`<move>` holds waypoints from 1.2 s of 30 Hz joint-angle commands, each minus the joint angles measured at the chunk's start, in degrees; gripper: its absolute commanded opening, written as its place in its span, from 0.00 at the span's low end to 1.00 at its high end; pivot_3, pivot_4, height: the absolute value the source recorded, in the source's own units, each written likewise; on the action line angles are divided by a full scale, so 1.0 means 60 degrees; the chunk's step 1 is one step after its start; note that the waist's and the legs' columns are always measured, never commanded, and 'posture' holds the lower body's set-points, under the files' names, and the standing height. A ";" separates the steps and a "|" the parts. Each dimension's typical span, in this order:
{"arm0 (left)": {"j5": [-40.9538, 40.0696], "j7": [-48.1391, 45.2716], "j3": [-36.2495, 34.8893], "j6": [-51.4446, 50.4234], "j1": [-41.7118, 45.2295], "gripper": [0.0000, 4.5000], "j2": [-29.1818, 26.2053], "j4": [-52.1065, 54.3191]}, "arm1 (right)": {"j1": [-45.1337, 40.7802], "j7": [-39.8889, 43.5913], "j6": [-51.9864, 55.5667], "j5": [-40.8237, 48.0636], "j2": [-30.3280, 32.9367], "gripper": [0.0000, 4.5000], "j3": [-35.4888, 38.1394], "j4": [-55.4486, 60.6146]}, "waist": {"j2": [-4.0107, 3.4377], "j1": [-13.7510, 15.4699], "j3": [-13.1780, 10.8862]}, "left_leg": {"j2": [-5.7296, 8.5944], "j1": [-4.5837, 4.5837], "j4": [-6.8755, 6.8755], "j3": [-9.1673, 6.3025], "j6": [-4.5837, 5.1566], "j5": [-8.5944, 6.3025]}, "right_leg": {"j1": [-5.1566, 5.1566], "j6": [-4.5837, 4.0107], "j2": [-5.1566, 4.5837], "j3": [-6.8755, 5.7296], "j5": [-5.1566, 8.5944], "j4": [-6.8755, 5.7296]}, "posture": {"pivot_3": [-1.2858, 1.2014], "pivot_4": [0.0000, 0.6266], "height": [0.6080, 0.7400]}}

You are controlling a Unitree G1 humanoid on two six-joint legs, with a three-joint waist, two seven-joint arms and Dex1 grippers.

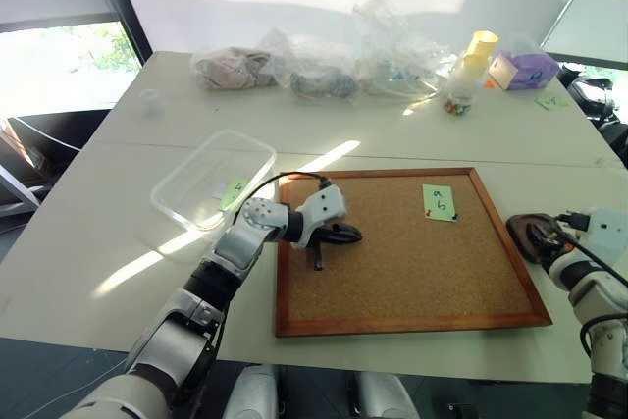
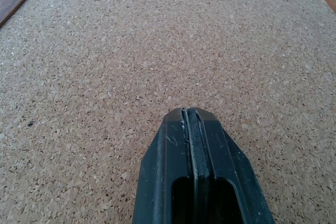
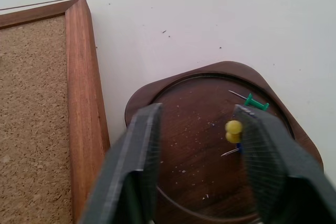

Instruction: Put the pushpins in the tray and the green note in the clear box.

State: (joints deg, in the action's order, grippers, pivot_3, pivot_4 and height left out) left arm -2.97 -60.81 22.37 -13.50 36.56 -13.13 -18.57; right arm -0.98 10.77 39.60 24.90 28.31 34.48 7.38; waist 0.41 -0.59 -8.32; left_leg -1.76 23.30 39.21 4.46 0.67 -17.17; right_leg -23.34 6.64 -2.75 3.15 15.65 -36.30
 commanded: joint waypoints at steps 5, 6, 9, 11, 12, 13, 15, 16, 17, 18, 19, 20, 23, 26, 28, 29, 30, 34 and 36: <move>0.0054 0.0027 0.0081 -0.0049 -0.0049 0.00 -0.0006 0.0221 | -0.0035 0.0041 -0.0260 -0.0056 0.0227 0.99 0.0190 0.0195 | 0.0000 -0.0004 0.0000 | -0.0001 0.0000 0.0000 0.0000 0.0000 0.0000 | 0.0000 0.0000 0.0000 0.0000 0.0000 0.0000 | 0.52 0.24 1.00; 0.0050 0.0023 0.0085 -0.0056 -0.0055 0.00 -0.0005 0.0232 | -0.0026 0.0049 -0.0259 -0.0046 0.0222 0.99 0.0201 0.0206 | 0.0000 -0.0004 0.0000 | -0.0001 0.0000 0.0000 0.0000 0.0000 0.0000 | 0.0000 0.0000 0.0000 0.0000 0.0000 0.0000 | 0.52 0.24 1.00; 0.0044 0.0011 0.0094 -0.0063 -0.0059 0.00 0.0004 0.0241 | -0.0033 0.0095 -0.0287 0.0032 0.0177 0.99 0.0252 0.0205 | 0.0000 -0.0004 0.0000 | -0.0001 0.0000 0.0000 0.0000 0.0000 0.0000 | 0.0000 0.0000 0.0000 0.0000 0.0000 0.0000 | 0.52 0.24 1.00; 0.0042 0.0009 0.0097 -0.0071 -0.0071 0.00 0.0000 0.0264 | -0.0027 0.0156 -0.0366 0.0092 0.0157 0.99 0.0295 0.0304 | 0.0000 -0.0004 0.0000 | -0.0001 0.0000 0.0000 0.0000 0.0000 0.0000 | 0.0000 0.0000 0.0001 0.0000 0.0000 0.0000 | 0.52 0.24 1.00; 0.0042 0.0011 0.0096 -0.0075 -0.0074 0.00 -0.0004 0.0272 | -0.0039 0.0247 -0.0459 0.0178 0.0141 0.99 0.0318 0.0444 | 0.0000 -0.0005 0.0000 | -0.0001 0.0000 0.0000 0.0000 0.0000 0.0000 | 0.0000 0.0000 0.0000 0.0000 0.0000 0.0000 | 0.52 0.24 1.00; 0.0042 0.0010 0.0096 -0.0082 -0.0084 0.00 -0.0012 0.0288 | -0.0026 0.0364 -0.0556 0.0239 0.0145 0.99 0.0299 0.0598 | -0.0001 -0.0006 -0.0001 | -0.0001 0.0000 0.0000 0.0000 0.0000 0.0000 | 0.0000 0.0000 0.0000 0.0000 0.0000 0.0000 | 0.52 0.24 1.00; 0.0044 -0.0004 0.0099 -0.0085 -0.0100 0.00 -0.0038 0.0311 | 0.0082 0.0788 -0.0834 0.0259 0.0228 0.99 0.0041 0.1001 | -0.0001 -0.0008 -0.0001 | -0.0002 0.0000 0.0000 0.0000 0.0000 0.0000 | -0.0001 0.0000 0.0001 0.0000 0.0000 0.0000 | 0.52 0.24 1.00; 0.0050 -0.0018 0.0102 -0.0081 -0.0107 0.00 -0.0059 0.0315 | 0.0139 0.1070 -0.0950 0.0298 0.0266 0.99 -0.0174 0.1269 | -0.0001 -0.0010 -0.0001 | -0.0002 0.0000 0.0000 -0.0001 0.0000 0.0000 | -0.0001 0.0000 0.0002 0.0000 0.0000 0.0000 | 0.52 0.24 1.00; 0.0054 -0.0031 0.0106 -0.0073 -0.0111 0.00 -0.0075 0.0316 | 0.0162 0.1278 -0.0982 0.0373 0.0267 0.99 -0.0324 0.1471 | -0.0001 -0.0013 -0.0001 | -0.0002 0.0000 0.0000 -0.0001 0.0000 0.0000 | -0.0001 0.0000 0.0003 0.0000 0.0000 0.0000 | 0.52 0.24 1.00; 0.0059 -0.0042 0.0110 -0.0060 -0.0110 0.00 -0.0089 0.0311 | 0.0154 0.1463 -0.0948 0.0504 0.0241 0.99 -0.0484 0.1660 | -0.0001 -0.0016 -0.0001 | -0.0004 0.0000 0.0000 -0.0001 0.0000 0.0000 | -0.0001 0.0001 0.0005 0.0000 0.0000 0.0000 | 0.52 0.24 1.00; 0.0061 -0.0047 0.0113 -0.0052 -0.0107 0.00 -0.0095 0.0304 | 0.0145 0.1600 -0.0870 0.0605 0.0216 0.99 -0.0632 0.1791 | -0.0001 -0.0016 -0.0001 | -0.0004 0.0000 -0.0001 -0.0001 0.0001 0.0000 | -0.0001 0.0001 0.0006 0.0000 0.0000 0.0000 | 0.52 0.24 1.00; 0.0063 -0.0048 0.0113 -0.0041 -0.0099 0.00 -0.0095 0.0288 | 0.0149 0.1712 -0.0799 0.0629 0.0193 0.99 -0.0863 0.1892 | -0.0001 -0.0015 -0.0001 | -0.0004 -0.0001 0.0000 -0.0001 0.0000 0.0000 | 0.0000 0.0001 0.0006 0.0000 0.0000 0.0000 | 0.52 0.24 1.00; 0.0077 -0.0038 0.0116 -0.0020 -0.0058 0.00 -0.0069 0.0232 | 0.0132 0.1810 -0.0704 0.0545 0.0102 0.99 -0.1417 0.1896 | 0.0000 -0.0004 -0.0001 | -0.0004 0.0000 0.0000 -0.0002 0.0001 0.0000 | -0.0001 0.0001 0.0007 -0.0001 0.0000 -0.0001 | 0.52 0.24 1.00; 0.0082 -0.0024 0.0120 -0.0008 -0.0018 0.00 -0.0049 0.0198 | 0.0031 0.1737 -0.0797 0.0370 -0.0130 0.99 -0.1943 0.1642 | 0.0000 -0.0005 -0.0001 | -0.0004 0.0001 0.0000 -0.0002 0.0000 0.0000 | -0.0001 0.0000 0.0005 -0.0001 0.0000 -0.0001 | 0.52 0.24 1.00; 0.0084 -0.0022 0.0114 0.0010 0.0000 0.00 -0.0049 0.0170 | -0.0054 0.1686 -0.0914 0.0248 -0.0236 0.99 -0.2189 0.1478 | 0.0000 -0.0004 -0.0001 | -0.0004 0.0001 0.0000 -0.0002 0.0000 0.0000 | -0.0001 0.0000 0.0005 -0.0002 0.0000 0.0000 | 0.52 0.24 1.00; 0.0084 -0.0021 0.0111 0.0006 -0.0006 0.00 -0.0059 0.0185 | -0.0083 0.1670 -0.0968 0.0198 -0.0285 0.99 -0.2297 0.1409 | -0.0001 -0.0003 -0.0001 | -0.0004 0.0000 0.0000 -0.0002 0.0000 0.0000 | -0.0002 0.0000 0.0006 -0.0002 0.0000 -0.0001 | 0.52 0.24 1.00; 0.0084 -0.0021 0.0107 0.0005 -0.0005 0.00 -0.0066 0.0188 | -0.0107 0.1657 -0.1008 0.0162 -0.0314 0.99 -0.2369 0.1357 | -0.0001 -0.0002 -0.0001 | -0.0003 0.0001 0.0000 -0.0002 0.0000 0.0000 | -0.0002 0.0000 0.0006 -0.0001 0.0000 -0.0001 | 0.52 0.24 1.00; 0.0091 -0.0010 0.0098 -0.0019 -0.0025 0.00 -0.0102 0.0232 | -0.0192 0.1652 -0.1120 0.0084 -0.0451 0.99 -0.2583 0.1192 | -0.0001 -0.0003 -0.0001 | -0.0003 0.0001 0.0000 -0.0002 0.0000 0.0000 | -0.0002 0.0000 0.0006 -0.0002 0.0000 0.0000 | 0.52 0.24 1.00; 0.0091 -0.0009 0.0093 -0.0023 -0.0015 0.00 -0.0107 0.0222 | -0.0244 0.1631 -0.1165 0.0040 -0.0482 0.99 -0.2668 0.1095 | -0.0001 -0.0006 -0.0001 | -0.0003 0.0001 0.0000 -0.0002 0.0000 0.0000 | -0.0002 0.0000 0.0006 -0.0002 0.0000 -0.0001 | 0.52 0.24 1.00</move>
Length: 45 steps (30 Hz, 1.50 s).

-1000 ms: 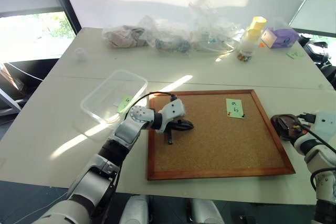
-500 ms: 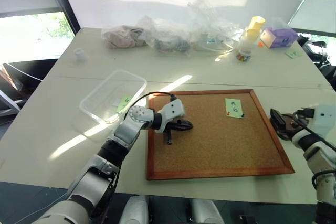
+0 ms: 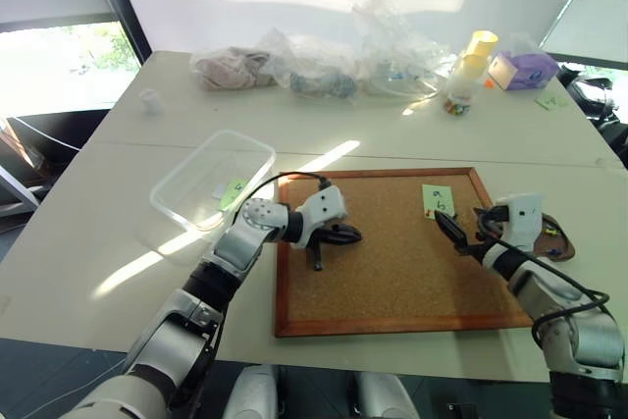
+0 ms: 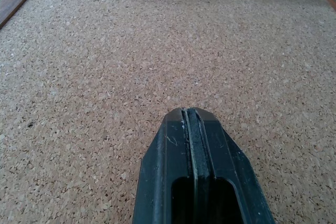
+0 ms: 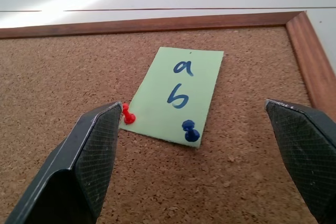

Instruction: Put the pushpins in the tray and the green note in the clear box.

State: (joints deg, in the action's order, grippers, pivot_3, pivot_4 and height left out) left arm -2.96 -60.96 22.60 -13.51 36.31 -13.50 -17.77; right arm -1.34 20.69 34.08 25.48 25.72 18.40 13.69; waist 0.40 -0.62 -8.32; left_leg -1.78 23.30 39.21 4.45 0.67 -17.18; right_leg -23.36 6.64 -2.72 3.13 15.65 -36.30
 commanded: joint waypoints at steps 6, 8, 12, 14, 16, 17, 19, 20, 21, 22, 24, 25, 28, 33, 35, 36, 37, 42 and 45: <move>0.0082 0.0022 0.0054 -0.0029 0.0020 0.00 -0.0051 0.0119 | -0.0327 -0.0043 -0.0378 -0.0183 -0.0107 0.70 -0.0048 -0.0289 | 0.0000 -0.0002 0.0000 | 0.0000 0.0000 0.0000 0.0000 0.0000 0.0000 | 0.0000 0.0000 0.0002 -0.0001 0.0000 0.0000 | 0.52 0.24 1.00; 0.0081 0.0025 0.0054 -0.0029 0.0017 0.00 -0.0052 0.0123 | -0.0339 -0.0054 -0.0396 -0.0160 -0.0128 0.50 -0.0022 -0.0306 | 0.0000 -0.0001 0.0000 | 0.0000 0.0000 0.0000 0.0000 0.0000 0.0000 | 0.0000 0.0000 0.0001 -0.0001 0.0000 0.0000 | 0.52 0.24 1.00; 0.0089 0.0035 0.0055 -0.0027 0.0017 0.00 -0.0060 0.0121 | -0.0315 -0.0068 -0.0372 -0.0087 -0.0150 0.08 0.0021 -0.0293 | 0.0000 -0.0003 0.0000 | 0.0000 0.0000 0.0000 0.0000 0.0000 0.0000 | 0.0000 0.0000 0.0001 0.0000 0.0000 0.0000 | 0.52 0.24 1.00; 0.0099 0.0031 0.0064 -0.0022 0.0022 0.00 -0.0070 0.0115 | -0.0284 -0.0102 -0.0353 -0.0058 -0.0172 0.00 0.0050 -0.0255 | 0.0000 -0.0005 0.0000 | 0.0000 0.0000 0.0000 0.0000 0.0000 0.0000 | 0.0000 0.0000 0.0002 0.0000 0.0000 0.0000 | 0.52 0.24 1.00; 0.0118 0.0025 0.0078 -0.0009 0.0028 0.00 -0.0087 0.0106 | -0.0258 -0.0141 -0.0345 -0.0021 -0.0203 0.00 0.0095 -0.0216 | 0.0000 -0.0002 0.0000 | 0.0000 -0.0001 0.0000 0.0000 0.0000 0.0000 | 0.0000 0.0000 0.0002 0.0000 0.0000 -0.0001 | 0.52 0.24 1.00; 0.0154 0.0025 0.0096 0.0022 0.0038 0.00 -0.0106 0.0079 | -0.0241 -0.0158 -0.0346 0.0002 -0.0220 0.00 0.0125 -0.0191 | 0.0000 -0.0004 0.0000 | -0.0001 -0.0001 0.0000 0.0000 0.0000 0.0000 | 0.0000 0.0000 0.0002 -0.0001 0.0000 -0.0001 | 0.52 0.24 1.00; 0.0225 0.0021 0.0138 0.0096 0.0055 0.00 -0.0141 0.0006 | -0.0205 -0.0177 -0.0366 0.0039 -0.0253 0.00 0.0174 -0.0146 | 0.0000 -0.0003 0.0000 | -0.0001 0.0000 0.0000 0.0001 0.0000 0.0000 | 0.0000 0.0000 0.0001 0.0000 0.0000 -0.0001 | 0.52 0.24 1.00; 0.0242 0.0017 0.0148 0.0111 0.0056 0.00 -0.0151 -0.0011 | -0.0186 -0.0188 -0.0376 0.0065 -0.0274 0.00 0.0194 -0.0113 | 0.0000 -0.0003 0.0000 | -0.0001 -0.0001 0.0000 0.0000 0.0000 0.0000 | 0.0000 0.0000 0.0001 0.0000 0.0000 -0.0001 | 0.52 0.24 1.00; 0.0252 0.0013 0.0153 0.0122 0.0055 0.00 -0.0157 -0.0019 | -0.0173 -0.0198 -0.0381 0.0081 -0.0291 0.00 0.0212 -0.0079 | 0.0000 -0.0003 0.0000 | 0.0000 -0.0001 0.0000 0.0000 0.0000 0.0000 | 0.0000 0.0000 0.0002 0.0000 0.0000 -0.0001 | 0.52 0.24 1.00; 0.0270 0.0006 0.0163 0.0126 0.0057 0.00 -0.0165 -0.0023 | -0.0164 -0.0208 -0.0390 0.0101 -0.0308 0.00 0.0246 -0.0034 | 0.0000 -0.0003 0.0000 | -0.0001 -0.0001 0.0000 0.0000 0.0000 0.0000 | 0.0000 0.0000 0.0002 0.0000 0.0000 -0.0001 | 0.52 0.24 1.00; 0.0418 0.0049 0.0229 0.0163 0.0080 0.00 -0.0210 -0.0093 | -0.0176 -0.0262 -0.0484 0.0129 -0.0338 0.00 0.0372 0.0051 | 0.0000 -0.0004 0.0000 | -0.0001 -0.0001 0.0000 0.0000 0.0000 0.0000 | 0.0000 0.0000 0.0002 0.0000 0.0000 -0.0001 | 0.52 0.24 1.00; 0.0645 0.0179 0.0320 0.0244 0.0122 0.00 -0.0261 -0.0238 | -0.0193 -0.0289 -0.0556 0.0151 -0.0339 0.00 0.0459 0.0086 | 0.0000 -0.0003 0.0000 | -0.0001 -0.0001 0.0000 0.0000 0.0000 0.0000 | 0.0000 0.0000 0.0002 0.0000 0.0000 -0.0001 | 0.52 0.24 1.00; 0.0942 0.0324 0.0455 0.0384 0.0183 0.00 -0.0348 -0.0543 | -0.0251 -0.0379 -0.0733 0.0263 -0.0342 0.00 0.0688 0.0211 | 0.0000 0.0004 0.0000 | 0.0000 -0.0001 0.0000 0.0001 0.0000 0.0000 | 0.0001 0.0000 0.0002 0.0000 0.0000 -0.0001 | 0.52 0.24 1.00; 0.0778 0.0193 0.0453 0.0294 0.0155 0.00 -0.0357 -0.0447 | -0.0270 -0.0439 -0.1052 0.0392 -0.0356 0.00 0.0988 0.0345 | 0.0001 -0.0007 0.0002 | 0.0000 -0.0011 0.0000 0.0001 0.0000 0.0000 | 0.0011 0.0000 0.0001 0.0001 0.0000 -0.0001 | 0.52 0.24 1.00; 0.0760 0.0178 0.0453 0.0294 0.0171 0.00 -0.0342 -0.0470 | -0.0277 -0.0471 -0.1115 0.0369 -0.0341 0.00 0.1026 0.0304 | 0.0000 -0.0007 0.0002 | -0.0001 -0.0018 0.0000 0.0000 0.0000 0.0000 | 0.0017 0.0000 0.0003 0.0000 0.0000 -0.0002 | 0.52 0.24 1.00; 0.0755 0.0176 0.0453 0.0295 0.0176 0.00 -0.0336 -0.0473 | -0.0266 -0.0516 -0.1142 0.0365 -0.0340 0.00 0.1082 0.0299 | 0.0000 -0.0007 0.0002 | -0.0001 -0.0019 0.0001 0.0000 0.0000 0.0000 | 0.0018 0.0000 0.0002 0.0000 0.0000 -0.0002 | 0.52 0.24 1.00; 0.0750 0.0173 0.0453 0.0291 0.0179 0.00 -0.0331 -0.0466 | -0.0254 -0.0590 -0.1160 0.0389 -0.0353 0.00 0.1179 0.0301 | 0.0000 -0.0008 0.0002 | -0.0001 -0.0019 0.0000 0.0001 0.0000 0.0000 | 0.0018 0.0000 0.0002 0.0001 0.0000 -0.0002 | 0.52 0.24 1.00; 0.0660 0.0114 0.0407 0.0307 0.0169 0.00 -0.0331 -0.0368 | -0.0063 -0.1432 -0.1148 0.0269 -0.0284 0.00 0.2078 -0.0005 | 0.0001 -0.0005 0.0002 | -0.0002 -0.0017 0.0000 0.0001 0.0000 0.0000 | 0.0018 0.0000 0.0001 0.0001 0.0000 -0.0002 | 0.52 0.24 1.00; 0.0624 0.0107 0.0382 0.0381 0.0159 0.00 -0.0311 -0.0358 | 0.0028 -0.1881 -0.0977 -0.0036 -0.0095 0.00 0.2435 -0.0547 | 0.0000 -0.0008 0.0002 | -0.0002 -0.0018 0.0000 0.0002 0.0000 0.0000 | 0.0018 0.0000 0.0001 0.0002 0.0000 -0.0002 | 0.52 0.24 1.00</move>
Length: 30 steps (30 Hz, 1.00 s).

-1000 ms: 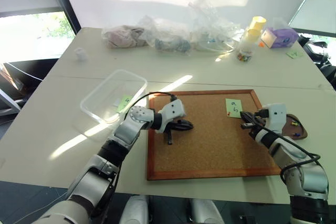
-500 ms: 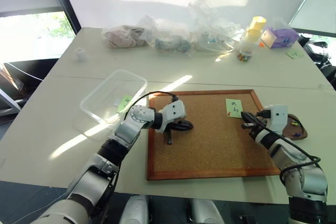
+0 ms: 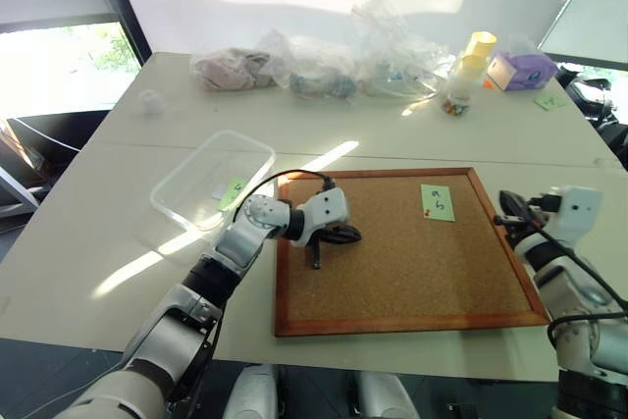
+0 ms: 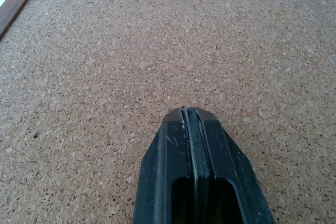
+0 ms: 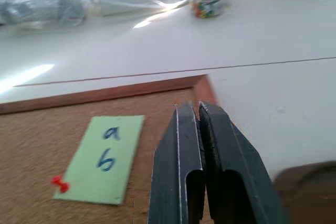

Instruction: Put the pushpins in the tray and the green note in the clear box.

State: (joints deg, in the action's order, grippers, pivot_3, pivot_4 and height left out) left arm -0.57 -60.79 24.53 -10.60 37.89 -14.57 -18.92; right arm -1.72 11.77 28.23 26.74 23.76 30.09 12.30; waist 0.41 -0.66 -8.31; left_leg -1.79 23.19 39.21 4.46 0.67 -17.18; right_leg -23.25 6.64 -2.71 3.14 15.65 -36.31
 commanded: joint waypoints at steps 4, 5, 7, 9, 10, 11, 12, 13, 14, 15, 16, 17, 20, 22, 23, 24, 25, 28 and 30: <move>0.0220 0.0074 0.0069 -0.0080 -0.0059 0.00 -0.0074 -0.0220 | 0.0025 -0.0536 0.0202 -0.0304 0.0440 0.00 0.0714 -0.1000 | -0.0006 -0.0009 0.0003 | 0.0000 -0.0002 0.0000 0.0005 0.0000 0.0000 | 0.0000 -0.0001 0.0000 0.0003 0.0000 0.0000 | 0.52 0.24 1.00; 0.0219 0.0076 0.0070 -0.0077 -0.0048 0.00 -0.0060 -0.0230 | 0.0017 -0.0525 0.0222 -0.0332 0.0499 0.00 0.0713 -0.1130 | -0.0006 -0.0009 0.0003 | 0.0000 -0.0002 0.0000 0.0005 0.0000 0.0000 | 0.0000 -0.0001 0.0000 0.0004 0.0000 0.0000 | 0.52 0.24 1.00; 0.0218 0.0078 0.0067 -0.0072 -0.0037 0.00 -0.0048 -0.0247 | 0.0002 -0.0478 0.0234 -0.0318 0.0574 0.00 0.0693 -0.1272 | -0.0008 -0.0010 0.0004 | 0.0000 -0.0002 0.0000 0.0004 0.0000 0.0000 | 0.0000 -0.0001 0.0000 0.0004 0.0001 0.0000 | 0.52 0.24 1.00; 0.0217 0.0080 0.0059 -0.0071 -0.0034 0.00 -0.0044 -0.0264 | -0.0032 -0.0453 0.0248 -0.0266 0.0605 0.00 0.0704 -0.1356 | -0.0008 -0.0010 0.0004 | 0.0000 -0.0002 0.0000 0.0004 0.0000 0.0000 | 0.0000 -0.0001 0.0000 0.0004 0.0000 0.0000 | 0.52 0.24 1.00; 0.0218 0.0082 0.0056 -0.0072 -0.0038 0.00 -0.0046 -0.0266 | -0.0048 -0.0448 0.0262 -0.0248 0.0613 0.00 0.0714 -0.1385 | -0.0008 -0.0010 0.0004 | 0.0000 -0.0002 0.0000 0.0004 0.0000 0.0000 | 0.0000 -0.0001 0.0000 0.0005 0.0001 0.0000 | 0.52 0.24 1.00; 0.0220 0.0090 0.0054 -0.0080 -0.0065 0.00 -0.0055 -0.0251 | -0.0067 -0.0438 0.0277 -0.0220 0.0616 0.07 0.0733 -0.1431 | -0.0008 -0.0010 0.0004 | 0.0001 -0.0001 0.0000 0.0004 0.0000 0.0000 | 0.0000 -0.0001 -0.0001 0.0005 0.0000 0.0000 | 0.52 0.24 1.00; 0.0222 0.0096 0.0053 -0.0085 -0.0084 0.00 -0.0063 -0.0240 | -0.0079 -0.0431 0.0287 -0.0201 0.0618 0.14 0.0746 -0.1462 | -0.0008 -0.0010 0.0004 | 0.0000 -0.0002 0.0000 0.0004 0.0000 0.0000 | 0.0000 -0.0001 -0.0001 0.0005 0.0000 0.0000 | 0.52 0.24 1.00; 0.0222 0.0102 0.0052 -0.0090 -0.0099 0.00 -0.0066 -0.0229 | -0.0087 -0.0432 0.0274 -0.0203 0.0619 0.21 0.0759 -0.1502 | -0.0008 -0.0010 0.0004 | 0.0000 -0.0002 0.0000 0.0003 0.0000 0.0000 | 0.0000 -0.0001 0.0000 0.0005 0.0000 0.0000 | 0.52 0.24 1.00; 0.0223 0.0108 0.0051 -0.0098 -0.0110 0.00 -0.0069 -0.0219 | -0.0091 -0.0437 0.0272 -0.0202 0.0616 0.33 0.0771 -0.1530 | -0.0008 -0.0009 0.0004 | 0.0000 -0.0002 0.0000 0.0003 0.0000 0.0000 | 0.0000 -0.0001 0.0000 0.0005 0.0000 0.0000 | 0.52 0.24 1.00; 0.0222 0.0111 0.0048 -0.0104 -0.0110 0.00 -0.0071 -0.0217 | -0.0098 -0.0438 0.0269 -0.0206 0.0617 0.44 0.0773 -0.1547 | -0.0008 -0.0009 0.0004 | 0.0001 -0.0002 0.0000 0.0003 0.0000 0.0000 | 0.0000 -0.0001 -0.0001 0.0005 0.0000 0.0000 | 0.52 0.24 1.00; 0.0222 0.0113 0.0046 -0.0110 -0.0109 0.00 -0.0073 -0.0216 | -0.0094 -0.0435 0.0269 -0.0213 0.0618 0.56 0.0773 -0.1558 | -0.0008 -0.0010 0.0004 | 0.0000 -0.0001 0.0000 0.0003 0.0000 0.0000 | 0.0000 -0.0001 -0.0001 0.0005 0.0000 0.0000 | 0.52 0.24 1.00; 0.0221 0.0114 0.0044 -0.0114 -0.0108 0.00 -0.0074 -0.0217 | -0.0092 -0.0430 0.0271 -0.0218 0.0619 0.66 0.0771 -0.1564 | -0.0008 -0.0010 0.0004 | 0.0000 -0.0001 0.0000 0.0003 0.0000 0.0000 | 0.0000 -0.0001 0.0000 0.0005 0.0000 0.0000 | 0.52 0.24 1.00; 0.0220 0.0121 0.0036 -0.0127 -0.0110 0.00 -0.0081 -0.0200 | -0.0054 -0.0429 0.0210 -0.0226 0.0599 0.99 0.0816 -0.1516 | -0.0008 -0.0010 0.0004 | 0.0000 -0.0002 0.0000 0.0003 0.0000 0.0000 | 0.0000 -0.0001 -0.0001 0.0005 0.0000 0.0000 | 0.52 0.24 1.00; 0.0213 0.0116 0.0027 -0.0137 -0.0105 0.00 -0.0088 -0.0191 | -0.0016 -0.0387 0.0115 -0.0249 0.0608 0.99 0.0839 -0.1459 | -0.0008 -0.0009 0.0004 | 0.0000 -0.0001 0.0000 0.0003 0.0000 0.0000 | 0.0000 -0.0001 -0.0001 0.0005 0.0000 0.0000 | 0.52 0.24 1.00; 0.0211 0.0112 0.0024 -0.0137 -0.0099 0.00 -0.0090 -0.0195 | -0.0009 -0.0367 0.0089 -0.0258 0.0613 0.99 0.0837 -0.1444 | -0.0008 -0.0010 0.0004 | 0.0000 -0.0001 0.0000 0.0003 0.0000 0.0000 | 0.0000 -0.0001 -0.0001 0.0005 0.0000 0.0000 | 0.52 0.24 1.00; 0.0207 0.0106 0.0023 -0.0140 -0.0098 0.00 -0.0092 -0.0195 | 0.0014 -0.0321 0.0040 -0.0245 0.0602 0.99 0.0833 -0.1393 | -0.0008 -0.0010 0.0004 | 0.0000 -0.0001 0.0000 0.0003 0.0000 0.0000 | 0.0000 -0.0001 -0.0001 0.0005 0.0000 0.0000 | 0.52 0.24 1.00; 0.0203 0.0101 0.0022 -0.0143 -0.0099 0.00 -0.0093 -0.0191 | 0.0031 -0.0285 -0.0018 -0.0214 0.0577 0.99 0.0843 -0.1324 | -0.0008 -0.0010 0.0004 | 0.0000 -0.0001 0.0000 0.0003 0.0000 0.0000 | 0.0000 -0.0001 -0.0001 0.0005 0.0000 0.0000 | 0.52 0.24 1.00; 0.0196 0.0099 0.0023 -0.0161 -0.0102 0.00 -0.0087 -0.0173 | 0.0048 -0.0181 -0.0082 -0.0073 0.0543 0.99 0.0880 -0.1143 | -0.0008 -0.0011 0.0004 | 0.0000 -0.0001 0.0000 0.0003 0.0000 0.0000 | 0.0000 -0.0001 0.0000 0.0005 0.0000 0.0000 | 0.52 0.24 1.00; 0.0193 0.0104 0.0028 -0.0174 -0.0116 0.00 -0.0080 -0.0146 | -0.0006 -0.0175 -0.0057 0.0115 0.0478 0.99 0.1009 -0.1086 | -0.0008 -0.0011 0.0004 | 0.0000 -0.0001 0.0000 0.0003 0.0000 0.0000 | 0.0000 -0.0001 -0.0001 0.0005 0.0000 0.0000 | 0.52 0.24 1.00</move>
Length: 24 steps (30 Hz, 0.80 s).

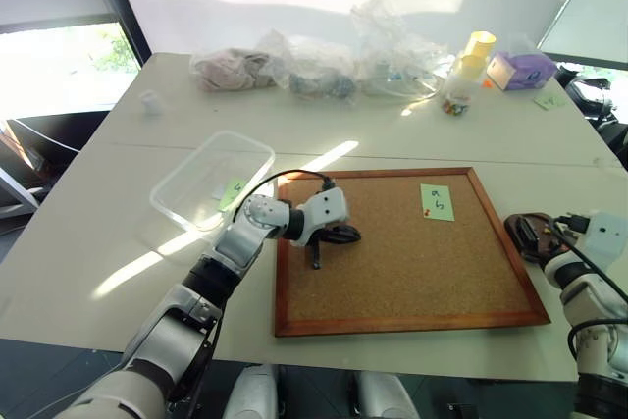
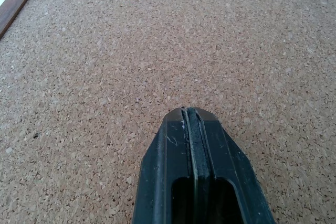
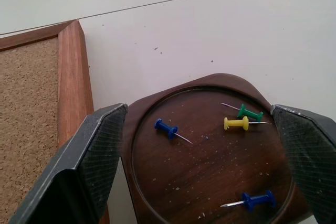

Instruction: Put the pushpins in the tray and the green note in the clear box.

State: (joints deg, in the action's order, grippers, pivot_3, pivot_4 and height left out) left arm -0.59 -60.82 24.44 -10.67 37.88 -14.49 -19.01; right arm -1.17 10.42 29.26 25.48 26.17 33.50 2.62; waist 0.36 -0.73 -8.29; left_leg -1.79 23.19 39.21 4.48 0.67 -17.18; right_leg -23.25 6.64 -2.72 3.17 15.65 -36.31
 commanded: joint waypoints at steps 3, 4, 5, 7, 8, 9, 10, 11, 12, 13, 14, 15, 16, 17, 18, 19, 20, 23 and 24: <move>0.0194 0.0123 0.0050 -0.0178 -0.0129 0.00 -0.0081 -0.0105 | -0.0215 0.0053 -0.0079 0.0790 -0.0037 0.99 0.0719 0.0505 | 0.0000 0.0000 0.0000 | 0.0000 0.0000 0.0000 -0.0001 0.0000 0.0000 | 0.0000 0.0000 0.0000 0.0000 0.0000 0.0000 | 0.52 0.24 1.00; 0.0195 0.0127 0.0049 -0.0180 -0.0130 0.00 -0.0081 -0.0105 | -0.0228 0.0084 -0.0007 0.0954 -0.0053 0.99 0.0767 0.0523 | 0.0000 0.0000 0.0000 | 0.0000 0.0000 0.0000 -0.0001 0.0000 0.0000 | 0.0000 0.0000 0.0000 0.0000 0.0000 0.0000 | 0.52 0.24 1.00; 0.0196 0.0132 0.0048 -0.0185 -0.0133 0.00 -0.0080 -0.0099 | -0.0262 0.0100 0.0095 0.1219 -0.0112 0.99 0.0868 0.0563 | 0.0000 0.0000 0.0000 | 0.0000 0.0000 0.0000 -0.0001 0.0000 0.0000 | 0.0000 0.0000 -0.0001 0.0000 0.0000 0.0000 | 0.52 0.24 1.00; 0.0195 0.0139 0.0043 -0.0185 -0.0152 0.00 -0.0091 -0.0090 | -0.0293 0.0149 0.0226 0.1682 -0.0196 0.99 0.1033 0.0655 | 0.0000 0.0002 0.0000 | -0.0001 0.0000 0.0000 -0.0001 0.0000 0.0000 | 0.0000 0.0000 0.0000 0.0000 0.0000 0.0000 | 0.52 0.24 1.00; 0.0195 0.0143 0.0044 -0.0197 -0.0169 0.00 -0.0096 -0.0070 | -0.0323 0.0132 0.0348 0.2014 -0.0259 0.99 0.1167 0.0705 | 0.0000 0.0002 0.0000 | -0.0002 0.0000 0.0000 -0.0002 0.0000 0.0000 | 0.0000 0.0000 0.0000 0.0000 0.0000 0.0000 | 0.52 0.24 1.00; 0.0193 0.0145 0.0044 -0.0206 -0.0187 0.00 -0.0102 -0.0050 | -0.0326 0.0129 0.0425 0.2238 -0.0282 0.99 0.1246 0.0749 | 0.0000 0.0003 0.0000 | -0.0002 0.0000 -0.0001 -0.0002 0.0000 0.0000 | 0.0000 0.0000 0.0000 0.0000 0.0000 0.0000 | 0.52 0.24 1.00; 0.0190 0.0148 0.0045 -0.0218 -0.0212 0.00 -0.0107 -0.0026 | -0.0336 0.0123 0.0535 0.2514 -0.0333 0.99 0.1335 0.0823 | 0.0000 0.0001 0.0000 | -0.0003 0.0001 -0.0001 -0.0002 0.0000 0.0000 | 0.0000 0.0000 -0.0002 0.0000 0.0000 0.0000 | 0.52 0.24 1.00; 0.0187 0.0149 0.0049 -0.0226 -0.0239 0.00 -0.0113 -0.0002 | -0.0345 0.0120 0.0645 0.2790 -0.0379 0.99 0.1416 0.0897 | 0.0000 0.0001 0.0000 | -0.0003 0.0001 0.0000 -0.0002 0.0000 0.0000 | 0.0000 0.0000 -0.0003 0.0000 0.0000 0.0000 | 0.52 0.24 1.00; 0.0184 0.0153 0.0053 -0.0243 -0.0261 0.00 -0.0113 0.0024 | -0.0338 0.0115 0.0704 0.2966 -0.0388 0.99 0.1460 0.0959 | 0.0000 0.0000 0.0000 | -0.0003 0.0001 -0.0001 -0.0001 0.0000 0.0000 | 0.0000 0.0000 -0.0004 0.0000 0.0000 0.0000 | 0.52 0.24 1.00; 0.0181 0.0157 0.0056 -0.0259 -0.0277 0.00 -0.0112 0.0047 | -0.0336 0.0107 0.0751 0.3127 -0.0389 0.99 0.1496 0.1004 | 0.0000 -0.0001 0.0000 | -0.0003 0.0001 -0.0001 -0.0002 0.0000 0.0000 | 0.0000 0.0000 -0.0004 0.0000 0.0000 0.0000 | 0.52 0.24 1.00; 0.0179 0.0161 0.0057 -0.0273 -0.0286 0.00 -0.0111 0.0064 | -0.0337 0.0079 0.0770 0.3253 -0.0375 0.99 0.1524 0.1040 | -0.0001 -0.0001 0.0000 | -0.0004 0.0001 -0.0001 -0.0002 0.0000 0.0000 | 0.0000 0.0000 -0.0005 0.0000 0.0000 0.0000 | 0.52 0.24 1.00; 0.0175 0.0166 0.0057 -0.0286 -0.0291 0.00 -0.0110 0.0078 | -0.0331 0.0029 0.0769 0.3288 -0.0346 0.99 0.1523 0.1081 | -0.0001 -0.0001 0.0000 | -0.0004 0.0001 -0.0001 -0.0002 0.0000 0.0000 | 0.0000 0.0000 -0.0006 0.0000 0.0000 0.0000 | 0.52 0.24 1.00; 0.0172 0.0175 0.0057 -0.0295 -0.0293 0.00 -0.0110 0.0088 | -0.0283 0.0039 0.0729 0.3173 -0.0259 0.99 0.1428 0.1137 | -0.0001 -0.0002 0.0000 | -0.0004 0.0001 -0.0001 -0.0003 0.0000 0.0000 | 0.0000 0.0000 -0.0006 -0.0001 0.0000 0.0000 | 0.52 0.24 1.00; 0.0171 0.0180 0.0056 -0.0300 -0.0295 0.00 -0.0110 0.0095 | -0.0169 0.0144 0.0624 0.2901 -0.0122 0.99 0.1206 0.1231 | -0.0001 -0.0002 0.0000 | -0.0004 0.0000 -0.0001 -0.0003 0.0000 0.0000 | 0.0000 0.0000 -0.0006 -0.0001 0.0000 0.0000 | 0.52 0.24 1.00; 0.0172 0.0182 0.0053 -0.0303 -0.0296 0.00 -0.0110 0.0102 | 0.0048 0.0385 0.0400 0.2376 0.0108 0.99 0.0791 0.1354 | -0.0002 -0.0004 0.0001 | -0.0004 0.0001 -0.0001 -0.0003 0.0000 0.0000 | 0.0000 0.0000 -0.0006 -0.0001 0.0000 0.0000 | 0.52 0.24 1.00; 0.0176 0.0186 0.0056 -0.0301 -0.0309 0.00 -0.0111 0.0116 | 0.0315 0.0741 0.0167 0.1886 0.0328 0.99 0.0286 0.1555 | -0.0003 -0.0003 0.0001 | -0.0003 0.0001 -0.0001 -0.0002 0.0000 0.0000 | 0.0000 0.0000 -0.0007 -0.0001 0.0000 0.0000 | 0.52 0.24 1.00; 0.0180 0.0190 0.0058 -0.0298 -0.0317 0.00 -0.0111 0.0122 | 0.0549 0.1071 -0.0056 0.1512 0.0515 0.99 -0.0159 0.1750 | -0.0003 -0.0007 0.0001 | -0.0002 0.0002 -0.0001 -0.0002 0.0001 -0.0001 | -0.0001 0.0000 -0.0006 0.0000 0.0000 0.0000 | 0.52 0.24 1.00; 0.0195 0.0186 0.0050 -0.0276 -0.0316 0.00 -0.0125 0.0108 | 0.0930 0.1770 -0.0680 0.0851 0.0842 0.99 -0.1095 0.2315 | -0.0004 -0.0010 0.0002 | -0.0003 0.0000 -0.0004 -0.0003 0.0001 -0.0001 | -0.0001 0.0000 0.0000 -0.0001 0.0000 0.0001 | 0.52 0.24 1.00; 0.0200 0.0183 0.0048 -0.0272 -0.0314 0.00 -0.0129 0.0103 | 0.0929 0.1867 -0.0782 0.0795 0.0846 0.99 -0.1236 0.2442 | -0.0004 -0.0014 0.0002 | -0.0003 -0.0001 -0.0004 -0.0002 0.0001 -0.0001 | -0.0001 0.0000 0.0001 -0.0001 0.0000 0.0002 | 0.52 0.24 1.00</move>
State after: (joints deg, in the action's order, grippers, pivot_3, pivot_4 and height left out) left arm -0.64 -60.00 23.92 -11.49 36.71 -14.71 -17.60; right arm 4.83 19.92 27.03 31.43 30.39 27.03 13.89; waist 0.34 -0.81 -8.27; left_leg -1.81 23.17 39.19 4.47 0.68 -17.18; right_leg -23.25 6.63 -2.71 3.17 15.65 -36.31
